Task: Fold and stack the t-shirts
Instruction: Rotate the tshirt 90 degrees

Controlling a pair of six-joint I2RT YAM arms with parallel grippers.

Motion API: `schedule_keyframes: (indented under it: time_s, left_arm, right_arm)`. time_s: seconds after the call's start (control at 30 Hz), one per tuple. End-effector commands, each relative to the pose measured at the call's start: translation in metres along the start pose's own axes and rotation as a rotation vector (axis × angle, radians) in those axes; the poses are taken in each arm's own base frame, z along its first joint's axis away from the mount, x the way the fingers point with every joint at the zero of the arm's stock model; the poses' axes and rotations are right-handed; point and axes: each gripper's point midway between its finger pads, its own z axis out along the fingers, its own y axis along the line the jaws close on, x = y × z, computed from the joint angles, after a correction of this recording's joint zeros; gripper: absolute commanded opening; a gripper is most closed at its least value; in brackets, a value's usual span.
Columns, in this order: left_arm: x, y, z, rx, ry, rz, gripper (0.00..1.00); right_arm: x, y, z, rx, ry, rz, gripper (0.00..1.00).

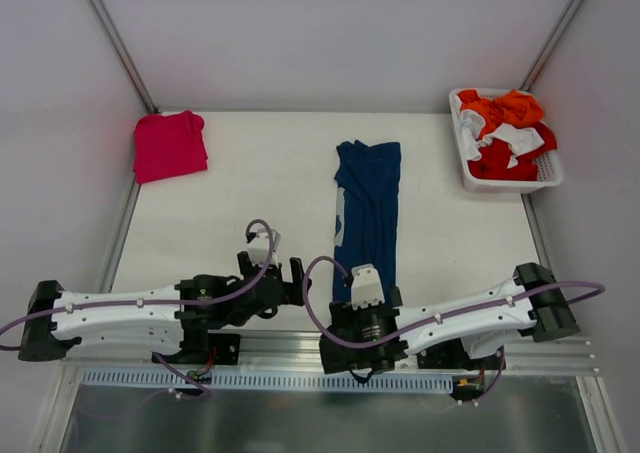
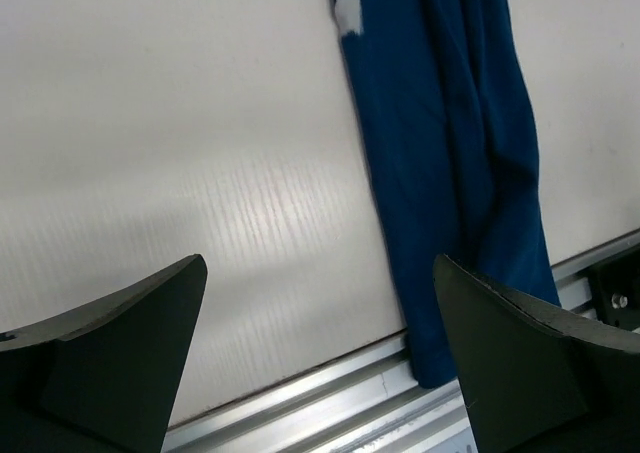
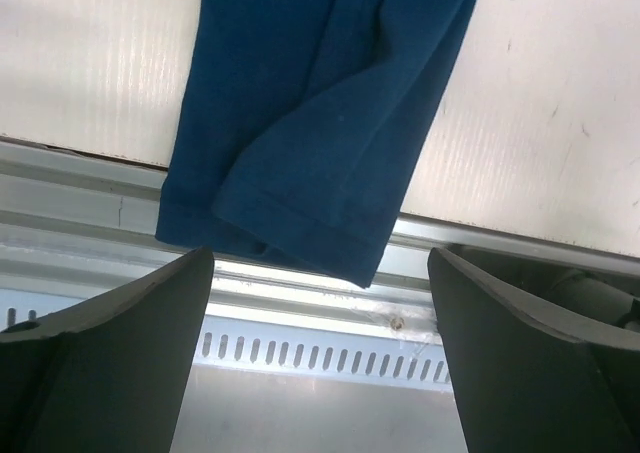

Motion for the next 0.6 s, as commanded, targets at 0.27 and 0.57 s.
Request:
schedule_keyframes:
  time_s: [0.27,0.57]
  left_arm:
    - [0.079,-0.05,0.031,0.181,0.24,-0.096,0.85]
    - [0.083,-0.073,0.021,0.482,0.169,-0.254,0.76]
  right_arm:
    - [0.026,-0.031,0.014,0.024,0.008,0.17,0.9]
    - [0.036,-0.034,0.036,-0.118,-0.022,0.299,0.81]
